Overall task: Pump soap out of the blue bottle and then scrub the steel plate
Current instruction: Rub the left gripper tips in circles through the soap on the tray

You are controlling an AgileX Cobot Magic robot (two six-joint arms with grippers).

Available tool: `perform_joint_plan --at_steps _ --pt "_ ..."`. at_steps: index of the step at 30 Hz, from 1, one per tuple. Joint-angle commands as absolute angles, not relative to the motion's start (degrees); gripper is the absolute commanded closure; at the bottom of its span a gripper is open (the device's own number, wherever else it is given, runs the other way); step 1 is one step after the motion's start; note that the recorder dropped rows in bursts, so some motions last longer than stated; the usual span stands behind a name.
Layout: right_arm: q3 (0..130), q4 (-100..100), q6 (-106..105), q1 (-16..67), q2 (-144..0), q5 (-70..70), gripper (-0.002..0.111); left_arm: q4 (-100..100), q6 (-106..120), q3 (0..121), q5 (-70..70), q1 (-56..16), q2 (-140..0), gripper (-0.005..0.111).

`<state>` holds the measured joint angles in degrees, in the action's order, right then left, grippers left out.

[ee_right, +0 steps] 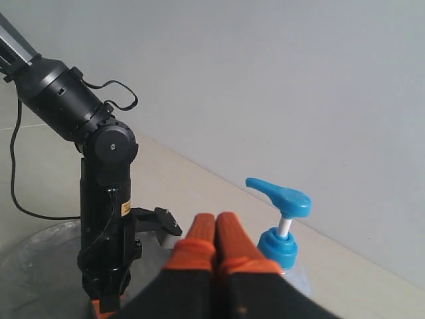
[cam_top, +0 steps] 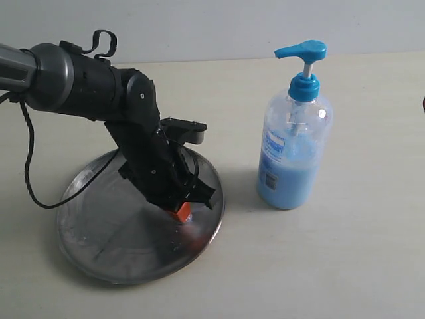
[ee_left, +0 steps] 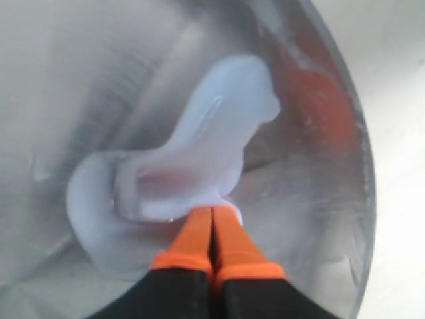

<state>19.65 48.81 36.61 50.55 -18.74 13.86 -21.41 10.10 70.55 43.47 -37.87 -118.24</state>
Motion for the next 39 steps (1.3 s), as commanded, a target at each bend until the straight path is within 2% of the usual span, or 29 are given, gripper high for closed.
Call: perform_joint_plan --at_steps 1,17,39 --pt "19.3 49.1 36.6 50.7 -18.8 13.2 0.108 -24.2 10.8 70.0 39.5 -37.9 -119.0 0.107" --pt "19.3 49.1 36.6 50.7 -18.8 12.5 0.108 -29.2 11.9 70.1 32.9 -37.9 -122.4 0.107" --pt "19.3 49.1 36.4 50.7 -18.8 12.5 0.108 -8.8 4.5 70.1 38.9 -37.8 -119.5 0.107"
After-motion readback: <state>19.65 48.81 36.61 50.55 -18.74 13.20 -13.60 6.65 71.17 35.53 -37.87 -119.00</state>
